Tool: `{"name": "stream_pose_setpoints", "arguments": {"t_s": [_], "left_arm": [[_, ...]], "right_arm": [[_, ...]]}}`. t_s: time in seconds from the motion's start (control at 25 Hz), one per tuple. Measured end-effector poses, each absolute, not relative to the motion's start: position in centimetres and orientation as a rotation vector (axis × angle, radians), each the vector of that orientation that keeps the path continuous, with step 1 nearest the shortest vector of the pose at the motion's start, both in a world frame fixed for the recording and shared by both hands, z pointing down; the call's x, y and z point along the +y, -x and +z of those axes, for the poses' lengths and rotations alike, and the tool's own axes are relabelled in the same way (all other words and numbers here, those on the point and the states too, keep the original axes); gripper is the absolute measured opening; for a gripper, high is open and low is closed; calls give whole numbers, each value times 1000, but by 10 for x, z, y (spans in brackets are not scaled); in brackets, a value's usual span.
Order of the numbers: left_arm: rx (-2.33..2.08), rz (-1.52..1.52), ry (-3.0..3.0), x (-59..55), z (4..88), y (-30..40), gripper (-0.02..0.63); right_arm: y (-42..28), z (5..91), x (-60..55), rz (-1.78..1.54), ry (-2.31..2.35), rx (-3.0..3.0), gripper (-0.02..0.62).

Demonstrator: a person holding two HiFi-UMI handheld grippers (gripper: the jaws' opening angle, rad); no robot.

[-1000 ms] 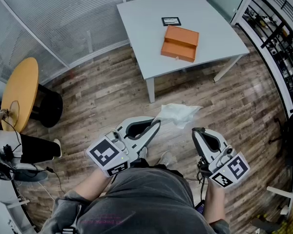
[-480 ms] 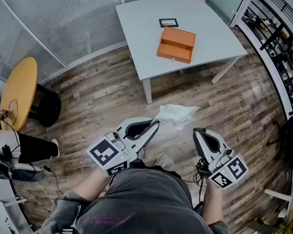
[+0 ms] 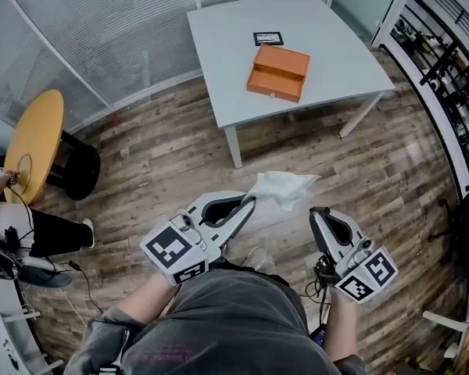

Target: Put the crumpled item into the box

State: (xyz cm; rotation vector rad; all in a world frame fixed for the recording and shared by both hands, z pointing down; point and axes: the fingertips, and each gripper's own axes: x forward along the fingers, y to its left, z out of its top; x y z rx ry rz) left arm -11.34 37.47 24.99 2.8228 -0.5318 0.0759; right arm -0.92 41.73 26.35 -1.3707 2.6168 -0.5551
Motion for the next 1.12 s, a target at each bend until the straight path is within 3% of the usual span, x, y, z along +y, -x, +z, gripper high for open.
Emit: {"name": "stream_pose_setpoints", "arguments": {"t_s": [1.12], "left_arm": [[-581,63,-2831,344,257,78,31]], "right_arm": [[-35,279,392,-611,1352,2619,2]]}}
